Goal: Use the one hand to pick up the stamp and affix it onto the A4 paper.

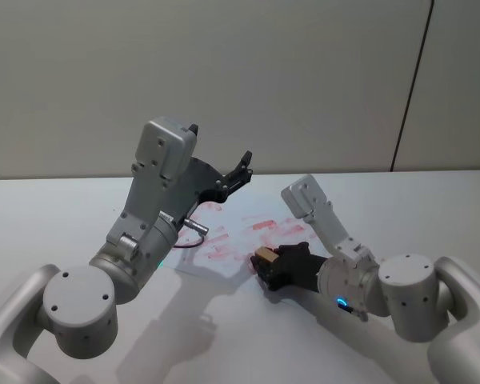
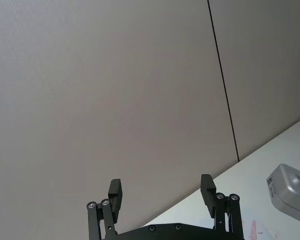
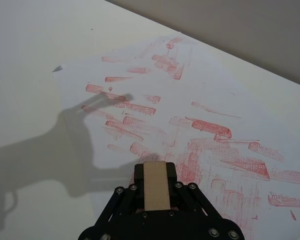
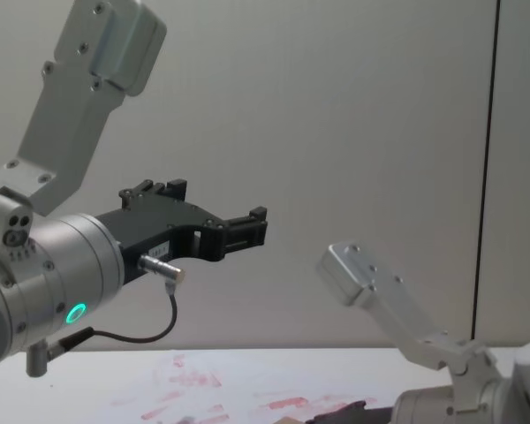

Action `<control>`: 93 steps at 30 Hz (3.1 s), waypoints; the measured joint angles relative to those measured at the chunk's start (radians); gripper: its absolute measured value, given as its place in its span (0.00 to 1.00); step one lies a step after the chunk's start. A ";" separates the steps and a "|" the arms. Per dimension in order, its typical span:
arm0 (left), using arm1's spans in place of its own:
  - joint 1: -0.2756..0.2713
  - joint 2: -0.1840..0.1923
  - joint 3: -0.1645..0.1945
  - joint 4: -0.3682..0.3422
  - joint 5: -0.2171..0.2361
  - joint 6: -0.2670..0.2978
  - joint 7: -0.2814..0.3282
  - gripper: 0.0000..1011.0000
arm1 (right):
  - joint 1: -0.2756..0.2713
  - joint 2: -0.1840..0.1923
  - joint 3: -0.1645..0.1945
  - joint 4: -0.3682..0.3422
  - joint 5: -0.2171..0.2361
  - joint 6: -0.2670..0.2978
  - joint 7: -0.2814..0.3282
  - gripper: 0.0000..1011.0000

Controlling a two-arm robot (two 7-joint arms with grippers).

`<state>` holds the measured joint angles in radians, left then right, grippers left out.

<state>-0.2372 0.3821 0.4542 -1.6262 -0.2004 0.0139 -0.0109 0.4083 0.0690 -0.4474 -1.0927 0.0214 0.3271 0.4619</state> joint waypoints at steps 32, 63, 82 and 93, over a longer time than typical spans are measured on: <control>0.000 0.000 0.000 0.000 0.000 0.000 0.000 0.99 | -0.070 0.085 0.066 -0.290 0.167 0.015 0.010 0.22; 0.000 0.000 0.000 0.000 0.000 0.000 0.000 0.99 | -0.244 0.297 0.166 -0.468 0.216 0.063 -0.007 0.22; 0.000 0.000 0.000 0.000 0.000 0.000 0.000 0.99 | -0.284 0.334 0.167 -0.465 0.194 0.068 0.005 0.22; 0.000 0.000 0.000 0.000 0.000 0.000 0.000 0.99 | -0.291 0.339 0.165 -0.461 0.186 0.068 0.007 0.49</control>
<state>-0.2372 0.3821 0.4542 -1.6262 -0.2004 0.0139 -0.0109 0.1170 0.4082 -0.2828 -1.5537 0.2078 0.3948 0.4688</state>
